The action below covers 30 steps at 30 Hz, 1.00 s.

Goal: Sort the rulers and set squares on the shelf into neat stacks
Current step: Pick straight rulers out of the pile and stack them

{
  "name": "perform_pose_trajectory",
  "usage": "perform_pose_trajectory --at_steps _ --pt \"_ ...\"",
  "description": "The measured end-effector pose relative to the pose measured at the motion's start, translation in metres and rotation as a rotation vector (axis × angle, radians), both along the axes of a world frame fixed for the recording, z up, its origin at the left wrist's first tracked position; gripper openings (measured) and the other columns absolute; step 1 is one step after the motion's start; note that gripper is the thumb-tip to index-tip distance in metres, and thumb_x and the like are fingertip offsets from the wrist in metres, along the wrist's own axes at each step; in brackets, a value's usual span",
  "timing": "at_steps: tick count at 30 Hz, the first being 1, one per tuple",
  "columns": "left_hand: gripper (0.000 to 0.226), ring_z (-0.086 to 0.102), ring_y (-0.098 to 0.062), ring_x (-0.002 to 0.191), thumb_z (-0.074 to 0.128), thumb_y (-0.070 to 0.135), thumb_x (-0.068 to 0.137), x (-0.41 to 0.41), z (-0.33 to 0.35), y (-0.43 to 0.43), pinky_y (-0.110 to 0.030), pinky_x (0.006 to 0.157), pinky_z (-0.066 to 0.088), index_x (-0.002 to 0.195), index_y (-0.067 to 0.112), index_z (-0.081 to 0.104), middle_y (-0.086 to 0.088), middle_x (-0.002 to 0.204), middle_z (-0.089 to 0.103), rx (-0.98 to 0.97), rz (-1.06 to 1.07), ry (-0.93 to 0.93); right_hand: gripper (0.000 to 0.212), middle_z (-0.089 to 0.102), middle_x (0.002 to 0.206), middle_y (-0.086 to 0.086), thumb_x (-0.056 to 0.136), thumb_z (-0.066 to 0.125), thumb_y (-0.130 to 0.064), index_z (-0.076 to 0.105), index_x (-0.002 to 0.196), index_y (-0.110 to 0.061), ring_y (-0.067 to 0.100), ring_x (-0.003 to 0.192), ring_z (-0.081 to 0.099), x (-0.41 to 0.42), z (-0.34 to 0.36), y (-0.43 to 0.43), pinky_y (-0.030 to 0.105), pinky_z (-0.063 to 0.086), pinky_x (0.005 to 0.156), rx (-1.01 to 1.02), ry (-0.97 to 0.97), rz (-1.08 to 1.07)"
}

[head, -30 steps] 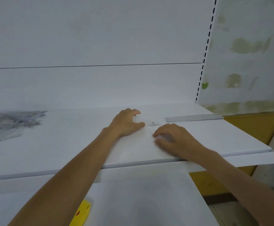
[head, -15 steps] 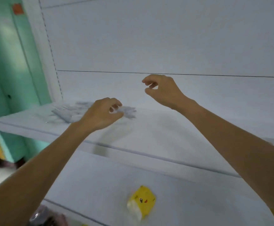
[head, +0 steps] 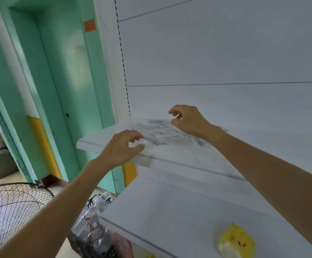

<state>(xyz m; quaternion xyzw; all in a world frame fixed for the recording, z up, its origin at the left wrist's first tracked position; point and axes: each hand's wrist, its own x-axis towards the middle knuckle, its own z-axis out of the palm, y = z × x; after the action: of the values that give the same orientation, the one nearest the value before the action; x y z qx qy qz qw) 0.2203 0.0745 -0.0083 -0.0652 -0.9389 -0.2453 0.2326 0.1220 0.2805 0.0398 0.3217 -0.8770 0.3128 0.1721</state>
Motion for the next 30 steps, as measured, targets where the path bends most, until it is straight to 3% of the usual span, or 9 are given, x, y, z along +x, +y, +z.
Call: perform_pose_trajectory --at_steps 10,18,23,26,30 --pt "0.025 0.053 -0.009 0.093 0.062 0.022 0.086 -0.055 -0.019 -0.033 -0.015 0.073 0.035 0.110 0.018 0.062 0.003 0.105 0.060 0.042 -0.036 -0.025 0.031 0.058 0.111 0.003 0.086 0.057 -0.020 0.057 0.116 -0.014 0.015 0.094 0.054 -0.049 -0.006 -0.004 0.026 0.044 0.084 0.080 -0.035 -0.074" --pt "0.028 0.052 -0.011 0.095 0.064 0.018 0.085 -0.115 -0.010 -0.051 -0.020 0.080 0.036 0.112 0.015 0.062 -0.002 0.113 0.063 -0.087 -0.037 0.017 0.029 0.062 0.106 0.004 0.086 0.057 -0.020 0.058 0.114 -0.014 0.014 0.088 0.055 -0.110 -0.001 0.005 0.023 0.040 0.078 0.049 -0.041 -0.163" --pt "0.034 0.048 -0.004 0.099 0.065 0.026 0.084 -0.144 -0.016 -0.058 -0.016 0.083 0.032 0.117 0.020 0.060 0.004 0.121 0.060 -0.123 -0.103 -0.086 0.033 0.058 0.122 0.011 0.086 0.058 -0.018 0.058 0.117 -0.007 0.022 0.107 0.056 -0.125 -0.031 0.002 0.024 0.040 0.084 0.207 -0.116 -0.160" --pt "0.036 0.047 -0.002 0.107 0.062 0.034 0.086 -0.162 -0.019 -0.062 -0.012 0.085 0.029 0.120 0.025 0.058 0.009 0.125 0.057 -0.111 -0.138 -0.163 0.035 0.058 0.121 0.012 0.087 0.059 -0.021 0.057 0.118 -0.006 0.023 0.105 0.057 -0.137 -0.033 0.000 0.024 0.041 0.082 0.245 -0.189 -0.177" --pt "0.033 0.042 -0.002 0.114 0.060 0.043 0.084 -0.180 -0.024 -0.069 -0.018 0.094 0.028 0.116 0.037 0.059 0.018 0.123 0.051 -0.137 -0.189 -0.351 0.040 0.059 0.116 0.010 0.086 0.062 -0.032 0.056 0.117 -0.008 0.021 0.098 0.056 -0.148 -0.040 -0.009 0.026 0.043 0.082 0.284 -0.234 -0.205"
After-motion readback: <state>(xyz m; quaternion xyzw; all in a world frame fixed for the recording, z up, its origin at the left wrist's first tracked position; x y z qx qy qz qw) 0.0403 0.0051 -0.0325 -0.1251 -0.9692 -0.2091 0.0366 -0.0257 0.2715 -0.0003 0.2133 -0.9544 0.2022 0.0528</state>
